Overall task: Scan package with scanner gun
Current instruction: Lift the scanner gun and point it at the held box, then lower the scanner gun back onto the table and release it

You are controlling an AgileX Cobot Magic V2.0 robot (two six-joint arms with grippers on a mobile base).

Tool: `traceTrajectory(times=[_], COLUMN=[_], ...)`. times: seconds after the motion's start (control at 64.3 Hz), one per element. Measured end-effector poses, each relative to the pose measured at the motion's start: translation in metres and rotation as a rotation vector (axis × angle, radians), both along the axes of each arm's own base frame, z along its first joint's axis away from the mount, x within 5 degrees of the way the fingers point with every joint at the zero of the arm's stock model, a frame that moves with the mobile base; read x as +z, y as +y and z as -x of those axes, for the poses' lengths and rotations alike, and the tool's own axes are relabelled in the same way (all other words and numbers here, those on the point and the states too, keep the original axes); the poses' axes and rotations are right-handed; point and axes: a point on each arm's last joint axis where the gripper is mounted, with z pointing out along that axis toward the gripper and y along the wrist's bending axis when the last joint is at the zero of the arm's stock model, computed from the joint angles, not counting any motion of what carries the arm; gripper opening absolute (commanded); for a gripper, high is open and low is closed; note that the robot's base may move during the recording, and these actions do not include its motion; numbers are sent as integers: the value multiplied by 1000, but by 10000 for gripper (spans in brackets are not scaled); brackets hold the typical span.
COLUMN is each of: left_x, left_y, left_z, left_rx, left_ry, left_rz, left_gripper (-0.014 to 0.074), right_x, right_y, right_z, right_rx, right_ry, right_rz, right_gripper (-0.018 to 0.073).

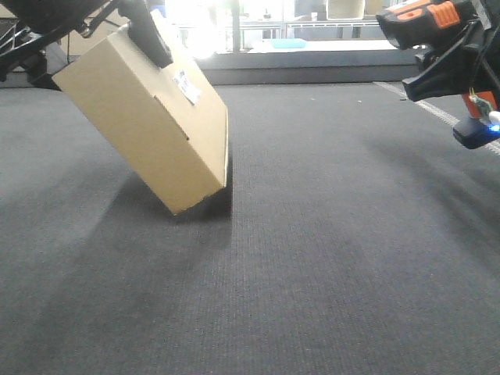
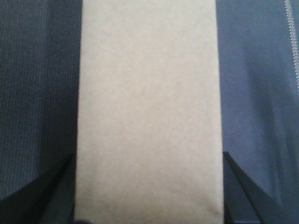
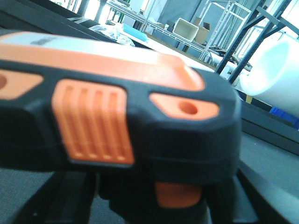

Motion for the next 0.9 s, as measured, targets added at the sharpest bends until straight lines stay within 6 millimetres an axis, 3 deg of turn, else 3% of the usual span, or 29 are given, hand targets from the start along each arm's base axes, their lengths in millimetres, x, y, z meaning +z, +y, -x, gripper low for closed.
traceTrajectory(times=[0.218, 0.373, 0.669, 0.902], left_x=[0, 1, 1, 1], left_y=[0, 0, 0, 0], left_z=[0, -1, -1, -2], left_rx=[2, 5, 7, 6], left_ry=[-6, -13, -19, -21], left_rz=[1, 3, 5, 1], left_gripper=[-55, -55, -55, -55], right_x=[21, 22, 7, -20], right_y=[-1, -1, 10, 9], right_z=[6, 8, 18, 26], right_rx=[7, 26, 163, 162], right_ry=[-112, -148, -86, -79], right_rz=[-240, -403, -509, -560], right_gripper=[196, 196, 196, 196])
